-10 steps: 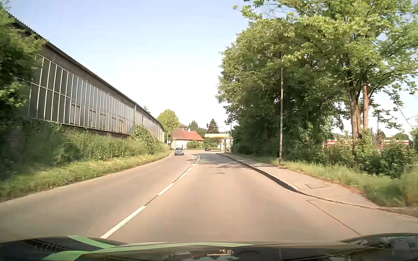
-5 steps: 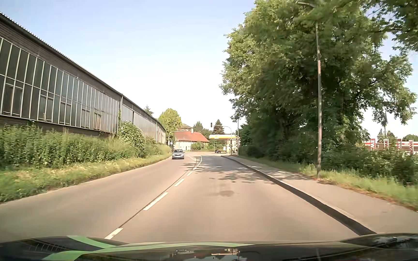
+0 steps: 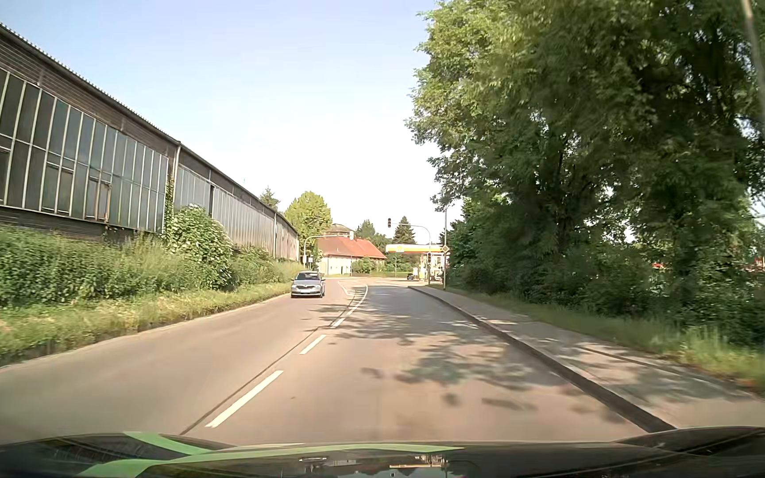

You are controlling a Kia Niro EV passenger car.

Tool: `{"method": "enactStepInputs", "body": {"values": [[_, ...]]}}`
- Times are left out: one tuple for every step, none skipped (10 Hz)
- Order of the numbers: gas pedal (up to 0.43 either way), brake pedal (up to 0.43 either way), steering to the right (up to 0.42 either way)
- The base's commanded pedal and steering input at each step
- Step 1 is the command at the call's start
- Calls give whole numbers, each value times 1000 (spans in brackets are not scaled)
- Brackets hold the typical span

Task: Follow the waypoints while adhering to traffic rules and regulations

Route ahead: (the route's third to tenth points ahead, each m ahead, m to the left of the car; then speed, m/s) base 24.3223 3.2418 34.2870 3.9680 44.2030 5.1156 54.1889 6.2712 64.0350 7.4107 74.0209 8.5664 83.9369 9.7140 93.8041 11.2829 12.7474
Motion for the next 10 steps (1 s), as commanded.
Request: {"method": "enactStepInputs", "body": {"values": [[47, 0, -9], [47, 0, -9], [47, 0, -10], [47, 0, -11], [47, 0, -11], [79, 0, -11], [110, 0, -11], [138, 0, -11], [138, 0, -11], [138, 0, -11]]}}
